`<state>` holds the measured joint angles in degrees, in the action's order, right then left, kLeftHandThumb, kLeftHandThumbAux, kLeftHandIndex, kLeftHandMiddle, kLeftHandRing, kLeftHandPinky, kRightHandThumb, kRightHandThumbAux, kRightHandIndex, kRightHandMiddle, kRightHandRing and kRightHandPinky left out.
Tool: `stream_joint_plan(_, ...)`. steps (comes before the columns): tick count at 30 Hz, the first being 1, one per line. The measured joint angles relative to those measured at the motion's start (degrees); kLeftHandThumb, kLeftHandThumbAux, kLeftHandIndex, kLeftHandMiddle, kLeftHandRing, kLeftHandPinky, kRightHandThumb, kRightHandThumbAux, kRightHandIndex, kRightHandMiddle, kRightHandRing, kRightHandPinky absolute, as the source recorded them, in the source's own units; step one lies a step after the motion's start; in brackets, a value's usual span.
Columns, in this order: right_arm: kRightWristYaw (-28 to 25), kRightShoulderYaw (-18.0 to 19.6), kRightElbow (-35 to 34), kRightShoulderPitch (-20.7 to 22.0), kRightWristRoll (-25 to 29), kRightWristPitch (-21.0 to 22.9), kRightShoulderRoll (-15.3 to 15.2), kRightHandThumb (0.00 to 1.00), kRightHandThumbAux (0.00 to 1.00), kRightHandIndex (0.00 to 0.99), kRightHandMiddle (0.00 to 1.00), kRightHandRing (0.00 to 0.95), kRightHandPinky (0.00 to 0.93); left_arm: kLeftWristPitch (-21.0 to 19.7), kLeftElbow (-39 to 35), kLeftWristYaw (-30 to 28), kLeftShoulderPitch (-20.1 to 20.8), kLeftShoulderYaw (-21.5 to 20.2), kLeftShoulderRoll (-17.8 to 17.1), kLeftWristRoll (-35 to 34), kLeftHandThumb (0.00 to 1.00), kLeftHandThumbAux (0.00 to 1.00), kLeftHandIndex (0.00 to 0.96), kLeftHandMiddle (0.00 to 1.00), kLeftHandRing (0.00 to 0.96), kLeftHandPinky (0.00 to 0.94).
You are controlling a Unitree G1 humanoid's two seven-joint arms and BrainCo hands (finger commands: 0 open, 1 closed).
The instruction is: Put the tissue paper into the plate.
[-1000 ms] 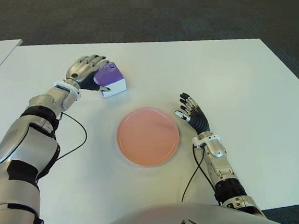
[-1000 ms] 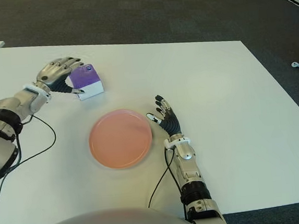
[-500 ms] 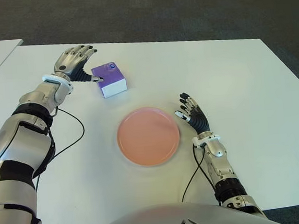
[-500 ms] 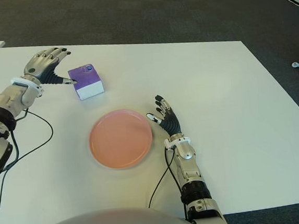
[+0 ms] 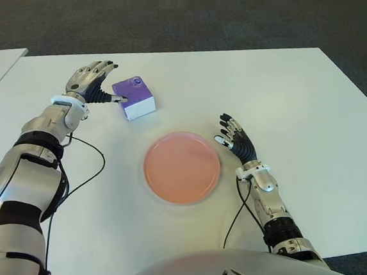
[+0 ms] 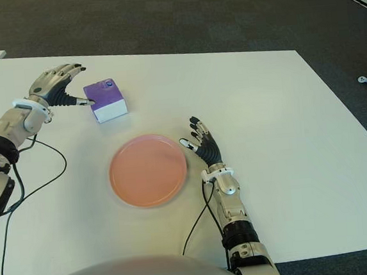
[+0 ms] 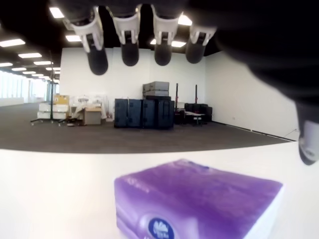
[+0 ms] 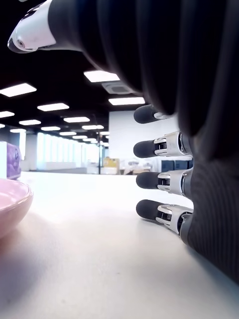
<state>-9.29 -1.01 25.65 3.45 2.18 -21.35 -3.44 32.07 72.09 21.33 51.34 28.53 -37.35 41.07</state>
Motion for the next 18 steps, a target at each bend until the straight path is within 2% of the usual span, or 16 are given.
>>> stream_joint_plan(18, 0.01, -0.03, 1.81, 1.26, -0.04, -0.90, -0.27, 0.009, 0.644, 0.000, 0.000, 0.000, 0.000, -1.00, 0.00, -4.62, -1.10, -0.42, 0.10, -0.22, 0.240, 0.428, 0.000, 0.000, 0.000, 0.043)
